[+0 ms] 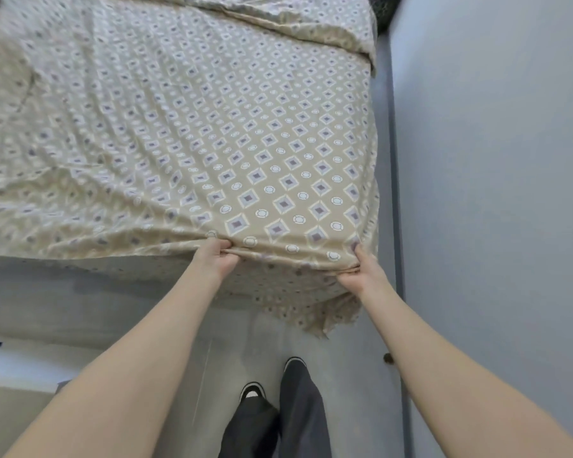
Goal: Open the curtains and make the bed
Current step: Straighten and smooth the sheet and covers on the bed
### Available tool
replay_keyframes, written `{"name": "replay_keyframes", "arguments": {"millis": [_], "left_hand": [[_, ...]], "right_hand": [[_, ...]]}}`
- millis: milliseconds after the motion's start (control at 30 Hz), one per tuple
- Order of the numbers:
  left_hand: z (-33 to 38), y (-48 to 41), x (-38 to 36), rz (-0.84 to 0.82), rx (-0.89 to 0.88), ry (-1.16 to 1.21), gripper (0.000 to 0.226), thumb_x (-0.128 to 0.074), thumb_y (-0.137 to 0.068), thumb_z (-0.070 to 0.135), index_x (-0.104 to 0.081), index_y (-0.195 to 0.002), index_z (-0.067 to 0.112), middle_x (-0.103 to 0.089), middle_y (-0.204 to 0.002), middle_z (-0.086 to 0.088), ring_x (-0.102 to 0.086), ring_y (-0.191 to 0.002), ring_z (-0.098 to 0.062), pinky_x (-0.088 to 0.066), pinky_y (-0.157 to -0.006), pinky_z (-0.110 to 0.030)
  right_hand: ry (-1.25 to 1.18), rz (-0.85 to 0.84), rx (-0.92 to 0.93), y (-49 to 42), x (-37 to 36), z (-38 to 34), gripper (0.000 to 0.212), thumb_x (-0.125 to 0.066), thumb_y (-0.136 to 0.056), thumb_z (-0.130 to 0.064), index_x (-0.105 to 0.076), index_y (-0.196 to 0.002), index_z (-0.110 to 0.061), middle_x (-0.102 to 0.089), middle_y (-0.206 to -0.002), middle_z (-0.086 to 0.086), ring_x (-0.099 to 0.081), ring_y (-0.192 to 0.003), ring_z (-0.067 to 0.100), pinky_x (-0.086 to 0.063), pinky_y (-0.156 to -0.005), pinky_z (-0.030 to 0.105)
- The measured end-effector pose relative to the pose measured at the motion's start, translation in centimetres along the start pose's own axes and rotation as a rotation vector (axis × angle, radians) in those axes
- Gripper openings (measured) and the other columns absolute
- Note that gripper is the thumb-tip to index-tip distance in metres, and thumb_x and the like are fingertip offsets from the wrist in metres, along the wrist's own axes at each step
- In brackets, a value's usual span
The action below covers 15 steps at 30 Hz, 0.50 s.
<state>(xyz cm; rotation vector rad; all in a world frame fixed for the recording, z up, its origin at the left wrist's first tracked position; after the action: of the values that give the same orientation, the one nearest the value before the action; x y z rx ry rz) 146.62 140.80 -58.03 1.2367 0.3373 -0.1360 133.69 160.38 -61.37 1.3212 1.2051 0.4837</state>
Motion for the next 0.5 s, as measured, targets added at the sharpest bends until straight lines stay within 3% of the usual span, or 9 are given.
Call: {"name": "replay_keyframes", "arguments": {"millis": [67,100,167,267,300,333,400,433,500], "left_hand": [[0.3,1.3,-0.5,-0.062,0.023,-0.005,0.043,-0.012,-0.089,-0.010,-0.050,-0.088,0.012,-0.050,-0.122,-0.014,-0.055,-0.100,-0.030,-0.049,-0.082,-0.045],[0.3,1.7,-0.5,-0.077,0.018,-0.009,0.042,-0.015,-0.082,-0.008,-0.051,-0.086,0.013,-0.052,-0.116,-0.016,-0.054,-0.087,-0.029,-0.052,-0.070,-0.044],[0.2,2.4,-0.1,-0.085,-0.001,0.056,0.027,-0.024,-0.072,0.001,-0.045,-0.067,0.017,-0.059,-0.101,-0.012,-0.055,-0.084,-0.027,-0.047,-0.086,-0.043],[0.1,3.2,0.9,-0.120,-0.058,0.110,0.030,-0.038,-0.086,0.038,-0.056,-0.070,0.019,-0.068,-0.086,-0.007,-0.060,-0.096,-0.029,-0.037,-0.103,-0.055],[-0.1,3.4,1.1,-0.127,-0.053,0.045,0.043,-0.043,-0.085,0.057,-0.063,-0.088,0.018,-0.068,-0.094,-0.010,-0.060,-0.099,-0.031,-0.040,-0.098,-0.059],[-0.5,3.7,1.5,-0.112,-0.034,-0.035,0.054,-0.048,-0.082,0.066,-0.061,-0.103,0.018,-0.065,-0.103,-0.011,-0.060,-0.099,-0.032,-0.046,-0.089,-0.060],[-1.3,4.1,2.7,-0.058,-0.018,-0.157,0.043,-0.054,-0.088,0.056,-0.059,-0.105,0.017,-0.062,-0.109,-0.009,-0.062,-0.086,-0.030,-0.054,-0.061,-0.056],[-1.7,4.2,3.3,-0.042,-0.010,-0.179,0.034,-0.053,-0.092,0.048,-0.060,-0.104,0.017,-0.063,-0.109,-0.009,-0.062,-0.081,-0.030,-0.053,-0.052,-0.054],[-2.5,4.5,4.5,-0.029,-0.007,-0.164,0.030,-0.047,-0.097,0.042,-0.061,-0.104,0.017,-0.067,-0.103,-0.008,-0.062,-0.080,-0.029,-0.053,-0.062,-0.055]], "right_hand": [[-0.017,0.030,0.023,0.6,0.1,-0.3,0.020,-0.048,-0.100,-0.019,-0.063,-0.112,-0.012,-0.061,-0.128,0.001,-0.057,-0.119,0.018,-0.048,-0.099,0.032],[-0.039,0.045,0.043,1.0,0.0,-0.6,0.021,-0.042,-0.102,-0.013,-0.062,-0.108,-0.012,-0.059,-0.127,-0.001,-0.060,-0.111,0.016,-0.056,-0.081,0.023],[-0.142,0.048,0.040,1.4,0.1,-0.9,0.031,-0.029,-0.102,-0.003,-0.059,-0.106,-0.011,-0.059,-0.121,0.000,-0.060,-0.095,0.011,-0.047,-0.043,0.014],[-0.191,0.068,0.000,2.7,0.0,-0.5,0.044,-0.020,-0.100,0.002,-0.055,-0.121,-0.014,-0.057,-0.113,-0.001,-0.056,-0.087,0.009,-0.041,-0.042,0.013],[-0.157,0.070,0.007,3.5,0.0,-0.3,0.046,-0.018,-0.099,0.001,-0.053,-0.124,-0.016,-0.057,-0.114,0.002,-0.057,-0.095,0.013,-0.046,-0.043,0.014],[-0.119,0.066,0.012,4.4,-0.2,0.0,0.048,-0.017,-0.099,-0.002,-0.051,-0.130,-0.013,-0.055,-0.120,0.003,-0.055,-0.111,0.017,-0.053,-0.057,0.015],[-0.069,0.096,0.033,5.5,0.1,0.2,0.049,-0.016,-0.099,-0.009,-0.046,-0.138,-0.008,-0.045,-0.143,0.008,-0.041,-0.134,0.025,-0.042,-0.105,0.029],[-0.070,0.114,0.027,5.9,0.5,0.4,0.050,-0.017,-0.099,-0.015,-0.045,-0.140,-0.009,-0.041,-0.147,0.011,-0.037,-0.137,0.029,-0.032,-0.113,0.040],[-0.095,0.145,0.039,6.3,1.8,0.5,0.050,-0.025,-0.098,-0.035,-0.048,-0.138,-0.015,-0.045,-0.144,0.011,-0.040,-0.134,0.032,-0.030,-0.113,0.046]]}}
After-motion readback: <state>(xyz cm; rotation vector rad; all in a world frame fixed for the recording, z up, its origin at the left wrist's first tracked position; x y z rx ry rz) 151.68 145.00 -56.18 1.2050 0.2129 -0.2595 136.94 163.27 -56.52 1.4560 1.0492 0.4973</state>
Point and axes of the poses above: each hand's wrist, its own y-axis away from the middle knuckle, its own x-axis out of the back of the hand, z = x × y, the point moved 6 cm from there along -y, towards the middle knuckle
